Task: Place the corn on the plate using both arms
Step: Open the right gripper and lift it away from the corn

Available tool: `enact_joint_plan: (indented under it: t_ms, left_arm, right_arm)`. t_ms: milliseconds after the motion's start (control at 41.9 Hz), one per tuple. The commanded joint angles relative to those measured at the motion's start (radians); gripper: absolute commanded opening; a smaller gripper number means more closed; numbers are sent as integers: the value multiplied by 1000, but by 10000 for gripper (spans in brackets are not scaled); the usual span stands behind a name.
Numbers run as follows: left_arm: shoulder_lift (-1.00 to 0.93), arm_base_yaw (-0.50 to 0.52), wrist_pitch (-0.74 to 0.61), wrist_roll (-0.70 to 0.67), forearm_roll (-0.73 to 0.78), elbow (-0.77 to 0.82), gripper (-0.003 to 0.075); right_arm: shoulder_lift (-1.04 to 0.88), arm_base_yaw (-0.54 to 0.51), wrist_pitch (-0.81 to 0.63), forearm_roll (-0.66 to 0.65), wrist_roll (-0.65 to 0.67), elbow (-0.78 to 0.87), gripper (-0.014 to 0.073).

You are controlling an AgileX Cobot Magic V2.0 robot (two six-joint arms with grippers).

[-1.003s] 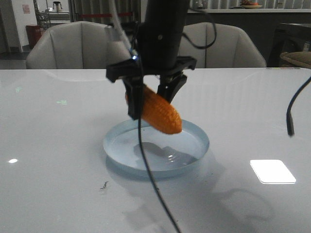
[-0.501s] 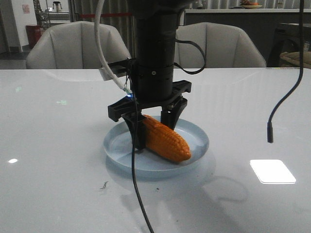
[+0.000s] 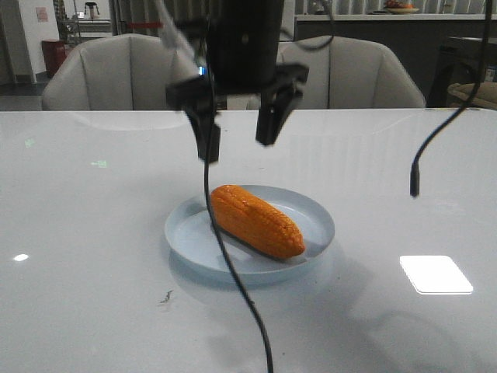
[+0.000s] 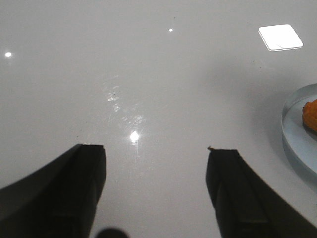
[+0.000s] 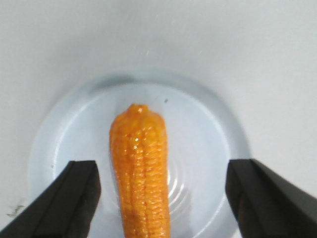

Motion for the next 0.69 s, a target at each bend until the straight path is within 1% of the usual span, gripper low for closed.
enact_joint_plan:
  t_ms: [0,72,167,406,525,597,668]
  left_arm:
    - [-8,1,-74,-12,-9,-28,491]
    - [-8,1,-74,-12,-9,-28,491]
    - [-8,1,-74,-12,-9,-28,491]
    - [-8,1,-74,-12,-9,-28,491]
    - [-8,1,-74,-12,-9,-28,491]
    - [-8,1,-74,-12,-9,-28,491]
    - [-8,1,-74,-12,-9,-28,491]
  right_arm:
    - [-171,-38,-3,-18,13,-104,624]
    - [-251,-75,-11,-18,15,-140,624]
    - [-344,-134,-17,-18,18,-143,624]
    - [-521,-330,62,-29,17,-122,624]
    - [-603,-437,44,-36,8,-19,624]
    - [-662,-482,12,-36,-2,87,623]
    - [-745,-512,-63,-36,-4,247,623]
